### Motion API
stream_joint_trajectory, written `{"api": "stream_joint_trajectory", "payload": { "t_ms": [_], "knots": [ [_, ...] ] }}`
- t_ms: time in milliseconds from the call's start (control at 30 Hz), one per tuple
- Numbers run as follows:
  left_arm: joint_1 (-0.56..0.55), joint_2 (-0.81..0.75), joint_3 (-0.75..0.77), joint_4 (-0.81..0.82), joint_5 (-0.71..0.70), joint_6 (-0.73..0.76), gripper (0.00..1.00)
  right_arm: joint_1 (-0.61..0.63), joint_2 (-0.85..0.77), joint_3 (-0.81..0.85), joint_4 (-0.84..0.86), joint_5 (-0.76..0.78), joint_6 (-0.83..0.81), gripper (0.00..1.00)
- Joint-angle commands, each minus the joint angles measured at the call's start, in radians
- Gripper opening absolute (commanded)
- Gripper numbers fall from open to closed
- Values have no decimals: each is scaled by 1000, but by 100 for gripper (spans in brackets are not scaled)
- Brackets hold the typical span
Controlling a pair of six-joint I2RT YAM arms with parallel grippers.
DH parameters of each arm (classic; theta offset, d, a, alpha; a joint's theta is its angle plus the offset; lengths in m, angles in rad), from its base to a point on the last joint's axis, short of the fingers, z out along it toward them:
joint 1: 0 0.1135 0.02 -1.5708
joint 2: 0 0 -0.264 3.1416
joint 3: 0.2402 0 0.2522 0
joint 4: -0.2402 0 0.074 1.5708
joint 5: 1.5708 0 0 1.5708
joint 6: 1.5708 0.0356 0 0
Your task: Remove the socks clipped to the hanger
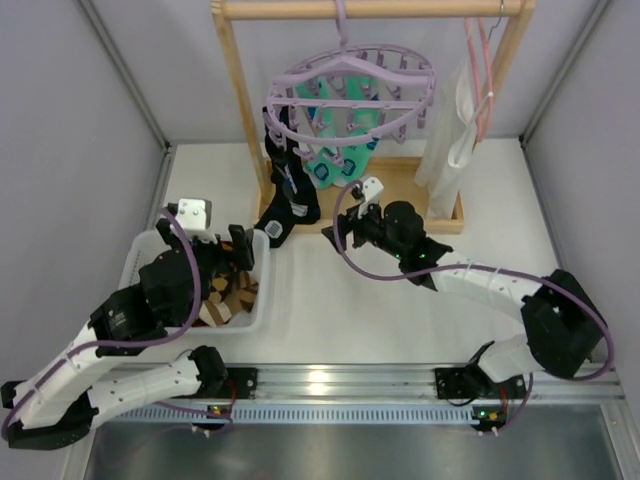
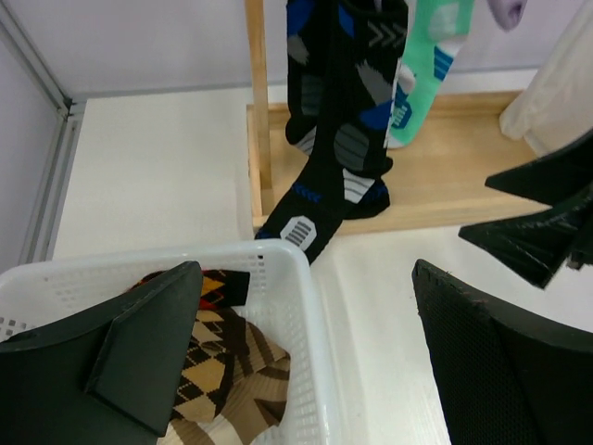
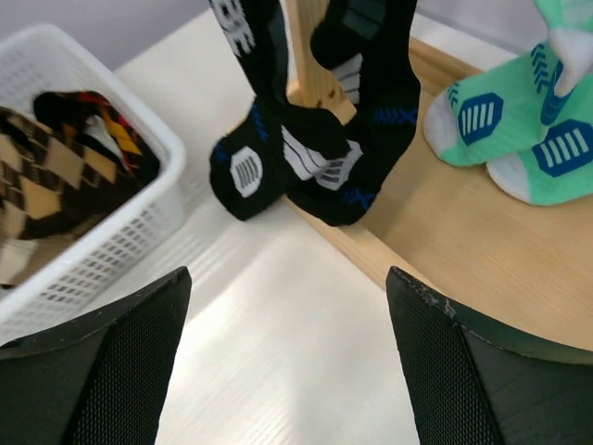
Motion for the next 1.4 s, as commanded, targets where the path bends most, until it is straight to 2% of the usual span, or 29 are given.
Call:
{"api": "stream_joint_trajectory", "payload": {
  "t_ms": [0,300,500,567,600,633,667,733,800,900,1000,1100,1167,1300,1367],
  "knots": [
    [2,-35,-58,9,9,-18,98,-21,96,53,145,-48,-84,83],
    [2,-46,-97,10,-22,-29,98,-21,400,223,420,-79,-167,87],
    [2,-14,-91,12,6,-32,98,-20,601,468,400,-154,-207,88],
    [2,-12,-91,12,1,-28,98,-17,661,514,394,-185,-209,81],
    [2,-11,-91,10,-5,-28,98,-17,671,531,391,-194,-209,73],
    [2,-15,-91,10,-10,-28,99,-12,679,536,404,-205,-210,49],
    [2,-20,-88,10,-13,-29,98,-8,672,524,430,-196,-206,34],
    [2,-31,-79,10,-19,-31,98,8,647,437,547,-170,-196,8],
    [2,-32,-72,12,-8,-34,98,15,594,343,610,-153,-166,1],
    [2,-28,-54,12,19,-34,98,18,497,225,697,-154,-127,0],
    [2,-3,-25,10,78,-43,98,18,377,116,710,-177,-72,0],
    [2,21,13,15,145,-64,98,17,244,18,656,-211,-54,0],
    [1,43,55,18,162,-118,98,15,137,-27,560,-226,-54,0],
    [2,124,161,18,128,-198,98,12,-31,-183,489,-200,-18,0],
    [2,214,262,15,93,-207,98,15,-98,-223,472,-188,1,0]
  ]
}}
